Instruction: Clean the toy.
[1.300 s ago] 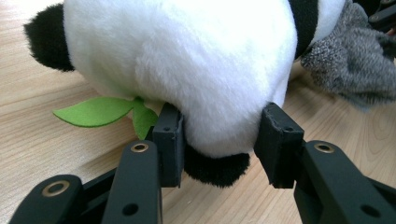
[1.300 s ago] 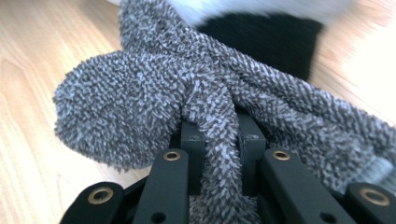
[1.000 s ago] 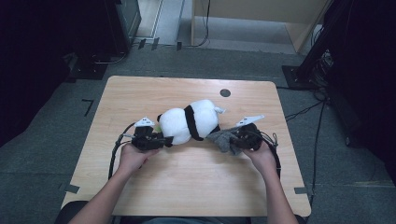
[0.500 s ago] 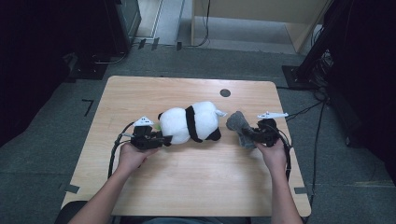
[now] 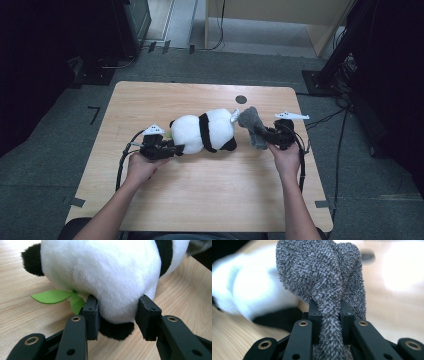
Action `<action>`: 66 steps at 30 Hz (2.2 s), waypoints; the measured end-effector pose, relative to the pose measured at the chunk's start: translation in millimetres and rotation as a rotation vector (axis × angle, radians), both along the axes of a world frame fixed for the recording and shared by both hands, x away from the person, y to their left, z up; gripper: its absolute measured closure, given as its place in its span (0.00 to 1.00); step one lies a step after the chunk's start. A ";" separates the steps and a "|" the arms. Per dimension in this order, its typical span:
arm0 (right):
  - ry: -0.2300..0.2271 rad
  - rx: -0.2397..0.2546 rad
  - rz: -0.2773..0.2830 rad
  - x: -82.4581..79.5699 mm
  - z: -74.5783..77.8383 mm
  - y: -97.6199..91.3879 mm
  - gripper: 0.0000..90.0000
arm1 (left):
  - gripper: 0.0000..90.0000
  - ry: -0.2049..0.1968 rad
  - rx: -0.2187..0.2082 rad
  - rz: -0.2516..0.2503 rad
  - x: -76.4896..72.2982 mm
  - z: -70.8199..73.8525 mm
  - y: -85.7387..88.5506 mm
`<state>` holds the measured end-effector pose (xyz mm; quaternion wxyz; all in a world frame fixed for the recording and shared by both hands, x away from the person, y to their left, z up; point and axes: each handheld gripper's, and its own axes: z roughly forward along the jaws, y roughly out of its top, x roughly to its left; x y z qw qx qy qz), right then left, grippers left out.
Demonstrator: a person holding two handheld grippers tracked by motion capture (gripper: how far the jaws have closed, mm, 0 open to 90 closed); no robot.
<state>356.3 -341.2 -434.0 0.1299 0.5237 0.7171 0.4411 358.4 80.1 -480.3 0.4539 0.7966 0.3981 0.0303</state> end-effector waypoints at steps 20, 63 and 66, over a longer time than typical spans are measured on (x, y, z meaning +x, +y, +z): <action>-0.070 -0.120 0.188 23.9 22.9 90.2 0.86 | 0.44 -0.054 0.022 -0.049 2.9 0.7 2.6; -0.057 -0.117 0.260 29.9 13.8 85.4 0.86 | 0.09 -0.104 -0.040 -0.286 74.5 1.0 13.5; -0.065 -0.114 0.266 29.9 13.0 86.4 0.86 | 0.09 -0.110 -0.020 -0.328 70.3 -0.7 8.3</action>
